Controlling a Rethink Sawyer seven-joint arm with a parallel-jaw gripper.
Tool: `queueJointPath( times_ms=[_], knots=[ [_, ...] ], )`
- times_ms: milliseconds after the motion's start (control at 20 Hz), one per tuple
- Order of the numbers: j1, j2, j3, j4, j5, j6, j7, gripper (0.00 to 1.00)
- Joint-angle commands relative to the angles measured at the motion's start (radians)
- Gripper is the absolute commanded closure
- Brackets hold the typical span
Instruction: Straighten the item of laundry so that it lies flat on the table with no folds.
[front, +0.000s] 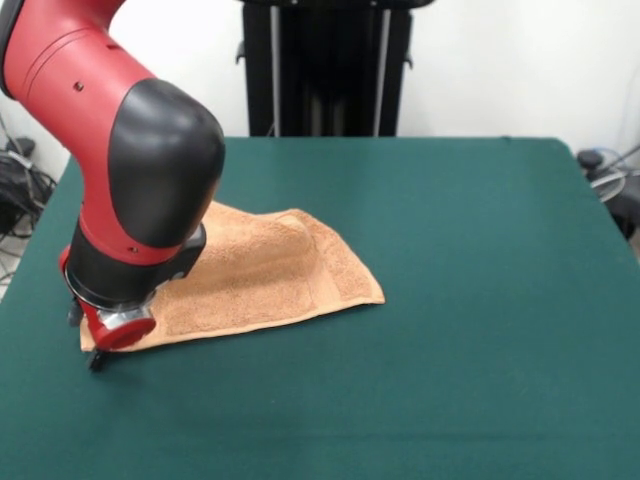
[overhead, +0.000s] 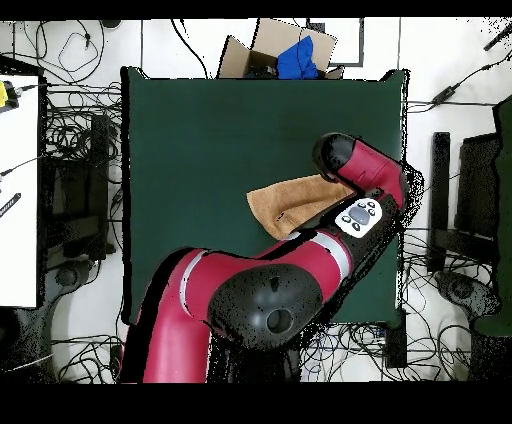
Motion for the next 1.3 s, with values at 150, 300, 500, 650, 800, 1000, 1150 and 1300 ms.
queueJointPath(
  times_ms=[150,300,500,650,800,1000,1150,1300],
  knots=[
    [-0.015,-0.025,0.065,-0.001,-0.025,0.144,0.177,0.00],
    [-0.020,-0.030,0.075,-0.003,-0.033,0.161,0.154,0.00],
    [-0.016,-0.027,0.071,-0.002,-0.047,0.175,0.139,0.00],
    [-0.012,-0.032,0.070,0.009,-0.054,0.189,0.132,0.00],
    [-0.010,-0.018,0.054,-0.005,-0.058,0.206,0.143,0.00],
    [-0.016,0.008,0.020,-0.056,-0.070,0.281,0.157,0.00],
    [-0.021,0.010,0.017,-0.065,-0.080,0.300,0.161,0.00],
    [-0.023,0.007,0.021,-0.064,-0.088,0.303,0.165,0.00]
  ],
)
